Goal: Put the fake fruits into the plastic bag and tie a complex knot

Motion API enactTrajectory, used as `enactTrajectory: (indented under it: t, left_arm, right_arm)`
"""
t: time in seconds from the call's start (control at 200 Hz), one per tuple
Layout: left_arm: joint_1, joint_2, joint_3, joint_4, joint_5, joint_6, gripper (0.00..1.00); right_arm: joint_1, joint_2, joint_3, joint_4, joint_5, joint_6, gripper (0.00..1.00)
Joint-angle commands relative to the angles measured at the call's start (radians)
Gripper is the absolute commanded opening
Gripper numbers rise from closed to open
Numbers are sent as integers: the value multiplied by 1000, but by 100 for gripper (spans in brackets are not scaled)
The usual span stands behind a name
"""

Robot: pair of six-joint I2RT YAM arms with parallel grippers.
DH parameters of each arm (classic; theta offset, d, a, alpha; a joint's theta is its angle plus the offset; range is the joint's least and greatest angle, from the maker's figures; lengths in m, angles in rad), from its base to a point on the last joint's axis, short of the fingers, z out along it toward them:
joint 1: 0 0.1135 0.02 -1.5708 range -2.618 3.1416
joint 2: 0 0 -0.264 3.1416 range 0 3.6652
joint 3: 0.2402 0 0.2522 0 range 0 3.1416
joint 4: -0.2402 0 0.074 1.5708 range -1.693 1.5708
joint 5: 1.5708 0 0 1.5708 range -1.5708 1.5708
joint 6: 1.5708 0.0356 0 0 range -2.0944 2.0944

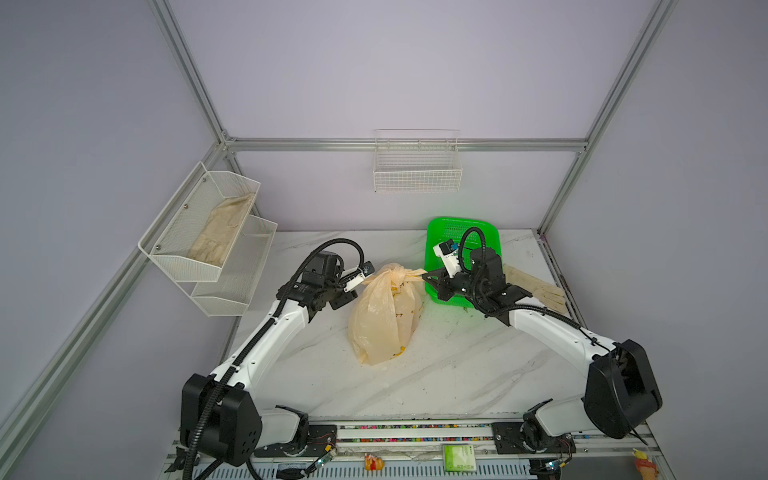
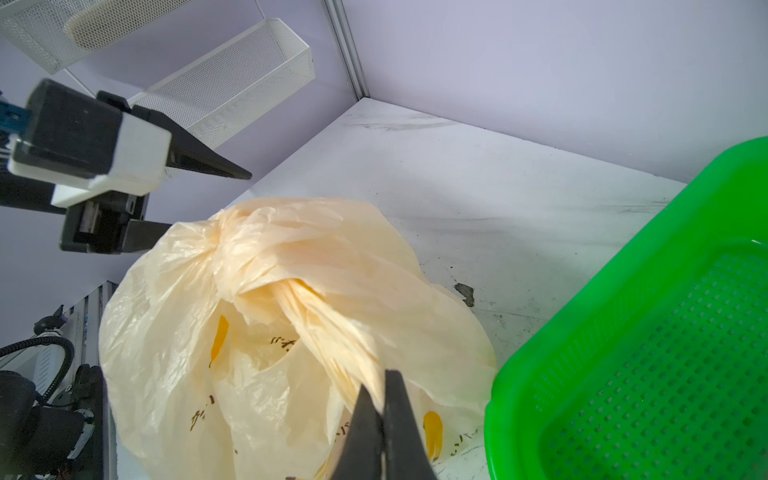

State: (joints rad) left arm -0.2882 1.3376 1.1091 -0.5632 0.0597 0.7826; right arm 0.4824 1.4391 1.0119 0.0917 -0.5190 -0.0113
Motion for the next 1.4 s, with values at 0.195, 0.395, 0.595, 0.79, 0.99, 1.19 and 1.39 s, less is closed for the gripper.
enactTrajectory:
  t: [0.195,0.395,0.595,0.79,0.99,1.19,1.39]
  left_arm:
    - [4,37,156,58,110,34,54]
    - [4,50,172,39,156,78,54]
    - [1,67,194,14,189,111,55]
    - [-2,113,218,-6,204,132,54]
    - [-5,135,236,-15,224,133,46]
    - [-5,115,242,-18,229,120,29]
    - [-5,101,226,-18,238,119,11]
  right_arm:
    - [-3,-9,-1,3,0,-20,0]
    - [-2,-2,5,-4,1,-22,0]
    - [-4,1,5,-4,3,-24,0]
    - [-4,0,7,-8,12,-27,0]
    - [-4,2,7,-10,13,-27,0]
    - [-3,2,7,-11,17,-29,0]
    - [-3,3,5,-9,18,-29,0]
